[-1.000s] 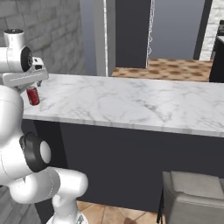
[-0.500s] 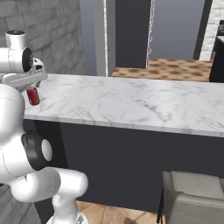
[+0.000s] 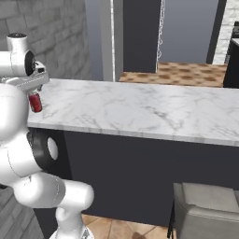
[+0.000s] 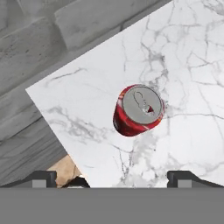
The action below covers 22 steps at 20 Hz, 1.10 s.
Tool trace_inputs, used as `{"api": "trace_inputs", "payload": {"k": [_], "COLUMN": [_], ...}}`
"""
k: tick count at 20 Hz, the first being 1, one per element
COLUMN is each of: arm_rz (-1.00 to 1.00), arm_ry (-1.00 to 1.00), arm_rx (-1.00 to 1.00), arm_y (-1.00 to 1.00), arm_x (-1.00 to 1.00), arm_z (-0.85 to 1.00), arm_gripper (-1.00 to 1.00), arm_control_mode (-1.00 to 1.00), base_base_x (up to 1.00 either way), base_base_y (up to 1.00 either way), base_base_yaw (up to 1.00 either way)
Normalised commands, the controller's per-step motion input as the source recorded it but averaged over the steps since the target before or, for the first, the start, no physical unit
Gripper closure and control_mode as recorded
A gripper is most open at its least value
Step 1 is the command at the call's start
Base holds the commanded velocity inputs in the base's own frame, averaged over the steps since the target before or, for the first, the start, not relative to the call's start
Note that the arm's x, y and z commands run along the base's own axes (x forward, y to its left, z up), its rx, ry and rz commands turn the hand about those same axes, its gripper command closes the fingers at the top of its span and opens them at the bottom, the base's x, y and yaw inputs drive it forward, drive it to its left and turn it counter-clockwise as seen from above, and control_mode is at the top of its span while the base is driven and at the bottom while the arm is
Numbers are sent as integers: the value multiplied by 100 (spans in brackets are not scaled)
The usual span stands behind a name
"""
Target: Four empty soda cans are scattered around the kitchen. Gather all the cans and cluster them next to the stove for recycling.
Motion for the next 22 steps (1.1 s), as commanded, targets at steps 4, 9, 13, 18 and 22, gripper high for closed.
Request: {"api": "trace_inputs", "payload": {"k": [4, 9, 13, 18, 22], "arm_rz": [5, 5, 5, 3, 3], "arm_ry": [0, 0, 0, 0, 1], "arm_rx": [-2, -2, -2, -1, 0], "arm_y": [12, 9, 10, 8, 1], "arm_x": [27, 19, 13, 24, 17], "arm_z": [-1, -5, -21, -21, -6], "arm_gripper": [-100, -100, -100, -100, -100], "arm_control_mode": [-100, -100, -100, -100, -100], "base_base_x": [0, 0, 0, 0, 0], "base_base_y": [0, 0, 0, 0, 0], "base_base_yaw": [0, 0, 0, 0, 0]}}
